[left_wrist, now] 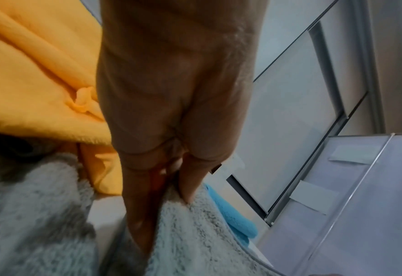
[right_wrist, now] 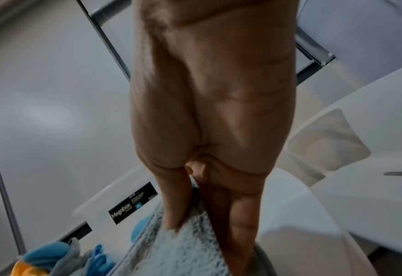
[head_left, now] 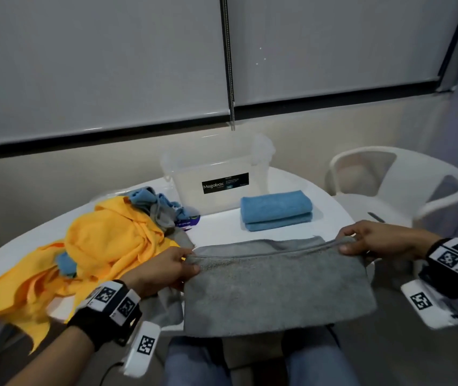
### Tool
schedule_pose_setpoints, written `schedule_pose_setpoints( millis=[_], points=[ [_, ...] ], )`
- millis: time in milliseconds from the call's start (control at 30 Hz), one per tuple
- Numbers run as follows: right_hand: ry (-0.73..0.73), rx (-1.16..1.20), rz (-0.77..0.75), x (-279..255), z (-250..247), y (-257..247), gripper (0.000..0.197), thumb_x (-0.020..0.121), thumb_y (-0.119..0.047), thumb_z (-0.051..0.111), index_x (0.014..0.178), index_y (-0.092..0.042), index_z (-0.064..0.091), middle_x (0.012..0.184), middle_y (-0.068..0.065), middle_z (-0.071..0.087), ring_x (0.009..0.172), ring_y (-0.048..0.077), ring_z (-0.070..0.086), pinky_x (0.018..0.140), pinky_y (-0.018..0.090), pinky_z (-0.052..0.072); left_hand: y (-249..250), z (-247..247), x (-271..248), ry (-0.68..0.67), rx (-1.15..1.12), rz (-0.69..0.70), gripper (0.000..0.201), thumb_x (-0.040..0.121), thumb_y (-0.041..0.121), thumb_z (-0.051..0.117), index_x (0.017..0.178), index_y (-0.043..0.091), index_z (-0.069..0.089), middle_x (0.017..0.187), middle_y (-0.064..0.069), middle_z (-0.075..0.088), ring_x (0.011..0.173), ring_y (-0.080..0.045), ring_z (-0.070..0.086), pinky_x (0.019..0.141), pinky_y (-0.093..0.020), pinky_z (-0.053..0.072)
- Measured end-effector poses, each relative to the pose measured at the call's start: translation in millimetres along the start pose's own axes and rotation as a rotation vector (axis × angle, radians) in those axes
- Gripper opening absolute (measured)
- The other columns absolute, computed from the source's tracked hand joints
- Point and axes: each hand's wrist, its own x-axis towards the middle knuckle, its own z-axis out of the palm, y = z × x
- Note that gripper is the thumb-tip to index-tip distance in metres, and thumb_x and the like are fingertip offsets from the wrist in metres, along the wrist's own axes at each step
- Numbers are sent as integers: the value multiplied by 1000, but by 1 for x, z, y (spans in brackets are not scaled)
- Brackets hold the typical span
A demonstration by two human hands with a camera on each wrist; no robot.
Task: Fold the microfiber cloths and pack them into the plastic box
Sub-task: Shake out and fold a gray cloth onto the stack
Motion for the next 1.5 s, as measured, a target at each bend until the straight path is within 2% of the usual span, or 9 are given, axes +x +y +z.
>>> schedule_pose_setpoints(
  millis=[267,500,633,867,1000,1100,1167,1300,1500],
  points=[
    [229,46,64,26,17,24,14,94,-14,68,90,-1,65,79,13,64,70,20,62,56,29,52,-14,9,26,197,128,-90,18,100,8,52,89,-1,63,68,-15,57,48,-22,56,43,-27,46],
    [400,-172,103,45,27,17,20,101,-19,54,88,-4,55,78,14,57,61,25,58,43,30,51,-27,4,52,306,360,-76,26,100,18,49,81,7,62,75,-12,63,73,-35,66,71,-46,58],
    [439,-315,128,56,29,16,27,102,-24,53,84,-3,50,81,23,59,59,34,61,42,35,50,-29,4,63,327,487,-97,24,103,20,47,86,9,60,95,-16,67,86,-28,60,71,-29,41],
    [443,-463,192,69,29,11,29,100,-24,54,80,-3,54,89,17,60,74,26,57,50,24,36,-25,7,77,301,570,-200,36,105,22,42,115,-4,65,115,-22,67,98,-34,65,80,-34,51],
    [445,-466,234,73,29,8,28,100,-22,52,79,-4,54,88,15,59,65,21,55,46,24,35,-29,9,86,328,599,-212,36,103,21,44,114,-5,66,73,-6,58,70,-27,60,75,-38,55],
    [449,-461,249,76,28,9,27,100,-22,51,79,-6,53,87,15,60,63,20,55,45,24,35,-33,9,92,353,645,-220,37,104,21,42,114,-5,66,64,1,47,56,-16,48,70,-34,52],
    [447,-462,251,78,28,11,27,101,-22,50,81,-4,54,92,17,61,69,24,58,47,24,37,-30,9,92,340,687,-200,36,104,19,41,116,-5,65,71,-2,53,65,-22,55,78,-36,53],
    [457,-473,238,82,27,11,25,102,-21,47,93,0,57,106,21,61,94,32,59,72,30,43,-28,5,97,301,826,-196,33,106,13,39,128,-1,60,126,-22,58,117,-35,58,94,-37,47],
    [460,-494,262,84,29,9,33,104,-21,44,114,6,60,125,26,60,113,36,58,88,34,42,-33,4,104,253,991,-195,35,106,14,37,135,0,53,132,-22,53,121,-35,55,97,-37,45]
  ],
)
